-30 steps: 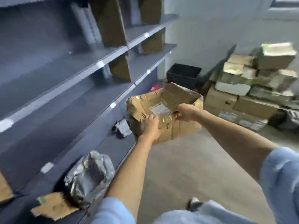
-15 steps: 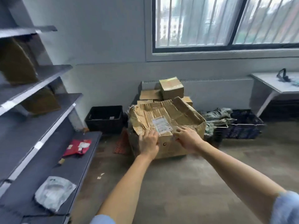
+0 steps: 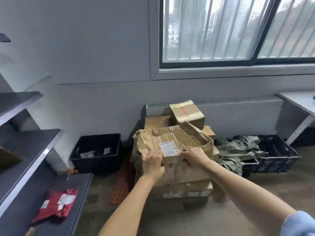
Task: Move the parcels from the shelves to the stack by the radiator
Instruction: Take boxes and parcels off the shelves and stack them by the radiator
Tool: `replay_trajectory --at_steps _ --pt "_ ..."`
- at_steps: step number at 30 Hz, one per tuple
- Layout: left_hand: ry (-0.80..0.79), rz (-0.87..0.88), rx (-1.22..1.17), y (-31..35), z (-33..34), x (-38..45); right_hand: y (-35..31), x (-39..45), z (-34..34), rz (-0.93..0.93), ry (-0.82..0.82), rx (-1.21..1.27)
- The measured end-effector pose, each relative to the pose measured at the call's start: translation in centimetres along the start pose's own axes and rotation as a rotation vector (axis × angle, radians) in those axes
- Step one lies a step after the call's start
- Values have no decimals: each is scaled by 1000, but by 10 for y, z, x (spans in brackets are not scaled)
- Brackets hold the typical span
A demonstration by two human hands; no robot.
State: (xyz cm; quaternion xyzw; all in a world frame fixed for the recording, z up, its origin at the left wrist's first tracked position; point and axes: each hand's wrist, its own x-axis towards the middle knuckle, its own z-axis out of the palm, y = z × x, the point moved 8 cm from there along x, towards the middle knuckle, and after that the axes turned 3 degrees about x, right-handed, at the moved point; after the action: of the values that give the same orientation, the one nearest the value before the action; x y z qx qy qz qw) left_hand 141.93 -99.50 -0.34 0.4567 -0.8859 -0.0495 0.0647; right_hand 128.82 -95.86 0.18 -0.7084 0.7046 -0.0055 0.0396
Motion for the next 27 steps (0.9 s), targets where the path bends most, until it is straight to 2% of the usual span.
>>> replay_trajectory --at_steps 5,9,13,15,18,22,27 --pt "-15 2 91 -32 10 76 16 88 6 -79 28 30" --pt "-59 -82 132 -73 22 140 22 168 16 -202 38 -3" --pt "-54 -187 102 -122 22 198 48 251 20 -199 94 51" --pt "-67 -252 55 -143 25 219 71 294 31 -169 67 63" --pt "-176 -350 -60 -160 39 248 95 349 42 -151 -2 110" --pt "-234 -458 -171 -161 59 290 119 407 57 -179 -68 118" --pt "-434 -492 -212 -149 97 312 140 450 93 -216 -129 102"
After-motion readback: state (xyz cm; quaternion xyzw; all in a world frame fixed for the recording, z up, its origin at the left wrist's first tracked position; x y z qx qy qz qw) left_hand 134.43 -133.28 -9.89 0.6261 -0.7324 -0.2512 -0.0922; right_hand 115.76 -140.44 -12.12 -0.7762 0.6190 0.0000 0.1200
